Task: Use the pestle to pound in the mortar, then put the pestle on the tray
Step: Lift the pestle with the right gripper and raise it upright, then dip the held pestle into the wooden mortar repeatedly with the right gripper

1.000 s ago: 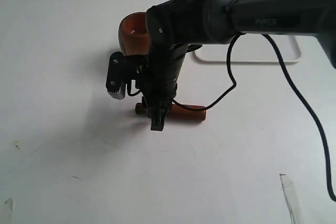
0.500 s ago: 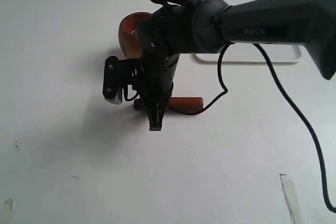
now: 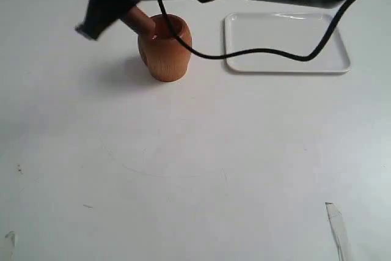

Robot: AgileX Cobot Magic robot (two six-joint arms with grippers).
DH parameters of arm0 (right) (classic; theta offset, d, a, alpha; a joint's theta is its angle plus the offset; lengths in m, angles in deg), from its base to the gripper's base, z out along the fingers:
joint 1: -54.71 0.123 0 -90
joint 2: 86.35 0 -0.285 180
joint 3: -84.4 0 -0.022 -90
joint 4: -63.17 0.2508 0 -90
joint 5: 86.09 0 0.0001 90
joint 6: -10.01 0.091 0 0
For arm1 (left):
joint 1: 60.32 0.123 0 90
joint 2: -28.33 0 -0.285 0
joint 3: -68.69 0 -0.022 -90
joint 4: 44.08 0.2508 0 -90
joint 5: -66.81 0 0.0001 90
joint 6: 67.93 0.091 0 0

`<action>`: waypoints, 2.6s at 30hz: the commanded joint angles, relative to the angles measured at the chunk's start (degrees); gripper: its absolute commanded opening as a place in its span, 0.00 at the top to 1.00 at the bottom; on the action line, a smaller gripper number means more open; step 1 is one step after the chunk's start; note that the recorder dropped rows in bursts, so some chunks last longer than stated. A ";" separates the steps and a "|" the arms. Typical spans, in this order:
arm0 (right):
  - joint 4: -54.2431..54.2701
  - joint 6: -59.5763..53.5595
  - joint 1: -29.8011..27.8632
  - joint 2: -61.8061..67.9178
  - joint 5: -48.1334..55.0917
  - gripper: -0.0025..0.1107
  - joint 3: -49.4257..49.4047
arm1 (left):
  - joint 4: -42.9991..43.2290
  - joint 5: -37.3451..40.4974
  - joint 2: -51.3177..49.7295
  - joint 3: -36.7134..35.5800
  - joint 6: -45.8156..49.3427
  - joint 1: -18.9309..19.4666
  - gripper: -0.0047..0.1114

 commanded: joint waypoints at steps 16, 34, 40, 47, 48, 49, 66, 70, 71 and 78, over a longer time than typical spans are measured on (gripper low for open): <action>-13.80 39.19 -5.33 7.15 -66.15 0.98 -25.83 | -0.42 -0.17 0.07 -0.03 -0.47 -0.44 0.96; -10.01 36.39 -6.83 18.99 -61.66 0.98 -18.79 | -0.42 -0.17 0.07 -0.03 -0.47 -0.44 0.96; -11.61 37.59 -6.73 17.70 -57.46 0.98 -18.79 | -0.42 -0.17 0.07 -0.03 -0.47 -0.44 0.96; -13.87 34.15 -6.73 5.05 -57.37 0.98 -18.79 | -0.42 -0.17 0.07 -0.03 -0.47 -0.44 0.96; -13.87 34.15 -6.73 3.83 -57.03 0.98 -18.79 | -0.42 -0.17 0.07 -0.03 -0.47 -0.44 0.96; -13.87 34.15 -6.73 2.60 -56.24 0.98 -18.79 | -0.42 -0.17 0.07 -0.03 -0.47 -0.44 0.96; -13.66 34.79 -6.85 17.08 -52.72 0.98 -18.89 | -0.42 -0.17 0.07 -0.03 -0.47 -0.44 0.96; -13.66 34.14 -6.85 10.77 -54.12 0.98 -18.89 | -0.42 -0.17 0.07 -0.03 -0.47 -0.44 0.96; -13.66 33.60 -6.85 8.54 -54.25 0.98 -18.89 | -0.42 -0.17 0.07 -0.03 -0.47 -0.44 0.96; -13.66 32.52 -6.85 -0.36 -52.06 0.98 -18.89 | -0.42 -0.17 0.07 -0.03 -0.47 -0.44 0.96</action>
